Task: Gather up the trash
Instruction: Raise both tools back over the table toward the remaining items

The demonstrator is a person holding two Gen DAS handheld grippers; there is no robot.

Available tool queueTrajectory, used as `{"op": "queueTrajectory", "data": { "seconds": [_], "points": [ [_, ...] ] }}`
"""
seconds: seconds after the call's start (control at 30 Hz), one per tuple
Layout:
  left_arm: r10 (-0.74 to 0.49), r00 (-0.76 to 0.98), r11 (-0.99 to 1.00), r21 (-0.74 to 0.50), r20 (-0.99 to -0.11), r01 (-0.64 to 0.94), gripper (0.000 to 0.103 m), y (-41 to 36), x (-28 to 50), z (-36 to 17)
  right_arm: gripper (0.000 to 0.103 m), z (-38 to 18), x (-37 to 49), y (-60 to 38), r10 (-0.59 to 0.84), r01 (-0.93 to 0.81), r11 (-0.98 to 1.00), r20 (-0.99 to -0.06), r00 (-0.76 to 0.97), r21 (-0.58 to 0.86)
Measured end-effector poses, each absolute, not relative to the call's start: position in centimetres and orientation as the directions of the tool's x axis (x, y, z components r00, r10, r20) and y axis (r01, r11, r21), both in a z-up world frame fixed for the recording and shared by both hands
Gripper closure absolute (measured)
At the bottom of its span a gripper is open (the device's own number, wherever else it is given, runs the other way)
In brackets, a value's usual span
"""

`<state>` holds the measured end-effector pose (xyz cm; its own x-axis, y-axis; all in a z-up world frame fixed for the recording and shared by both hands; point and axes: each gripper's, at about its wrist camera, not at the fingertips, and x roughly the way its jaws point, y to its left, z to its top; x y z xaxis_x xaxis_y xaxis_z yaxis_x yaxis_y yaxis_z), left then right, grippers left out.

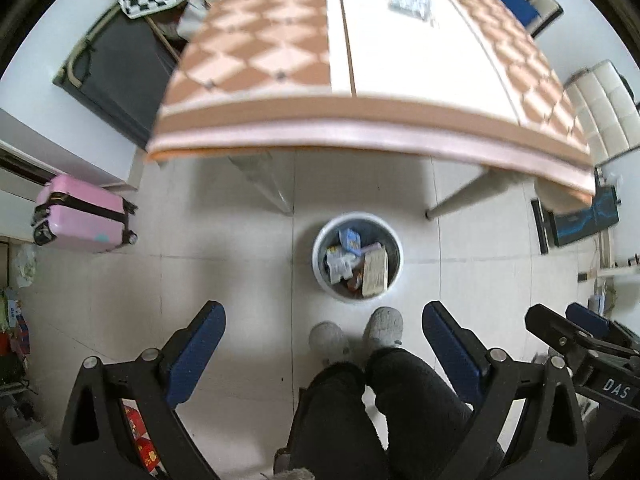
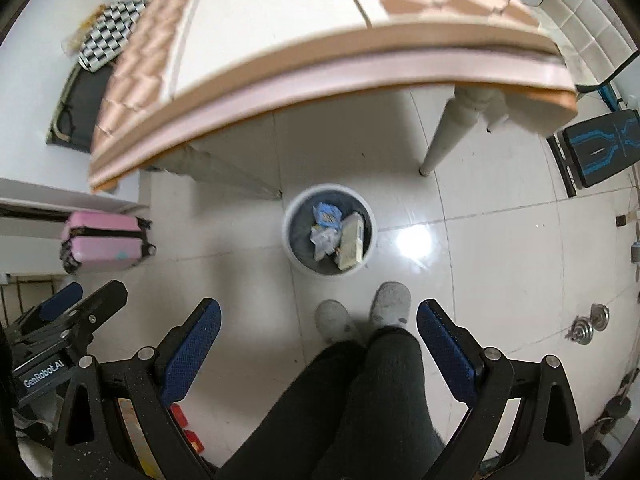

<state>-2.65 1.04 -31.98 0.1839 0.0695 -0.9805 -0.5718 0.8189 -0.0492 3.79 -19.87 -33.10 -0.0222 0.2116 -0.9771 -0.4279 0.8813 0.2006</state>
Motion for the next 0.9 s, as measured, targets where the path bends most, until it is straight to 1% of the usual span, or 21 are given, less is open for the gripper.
{"op": "queueTrajectory", "data": {
  "seconds": [0.13,0.23,0.4,0.53,0.73,0.9],
  "points": [
    [0.104,0.225,0.8,-0.052,-0.969,-0.598,0.002,2.7,-0.6,-29.2,0.003,-30.0,6.1,-18.7,0.261,-0.404,0.884,-0.965,0.006,0.237],
    [0.149,0.24,0.794,-0.029,-0.959,-0.608,0.002,4.3,2.1,-27.7,0.003,-27.7,9.2,-17.6,0.296,-0.395,0.882,-0.954,0.037,0.259],
    [0.203,0.237,0.776,0.009,-0.95,-0.63,0.002,7.1,8.3,-26.4,0.003,-25.4,17.3,-15.7,0.33,-0.377,0.883,-0.941,0.072,0.281],
    [0.229,0.207,0.748,0.035,-0.951,-0.663,0.002,9.4,15.7,-26.4,0.003,-25.3,25.0,-13.4,0.336,-0.381,0.879,-0.939,0.071,0.286],
    [0.212,0.139,0.692,0.048,-0.967,-0.72,0.002,13.1,26.4,-28.4,0.003,-26.0,40.5,-7.4,0.266,-0.461,0.861,-0.963,0.053,0.212],
    [0.172,0.098,0.63,0.033,-0.98,-0.776,0.002,16.2,32.6,-30.0,0.003,-26.9,52.7,-0.7,0.172,-0.556,0.825,-0.982,0.075,0.102]
  ]
}}
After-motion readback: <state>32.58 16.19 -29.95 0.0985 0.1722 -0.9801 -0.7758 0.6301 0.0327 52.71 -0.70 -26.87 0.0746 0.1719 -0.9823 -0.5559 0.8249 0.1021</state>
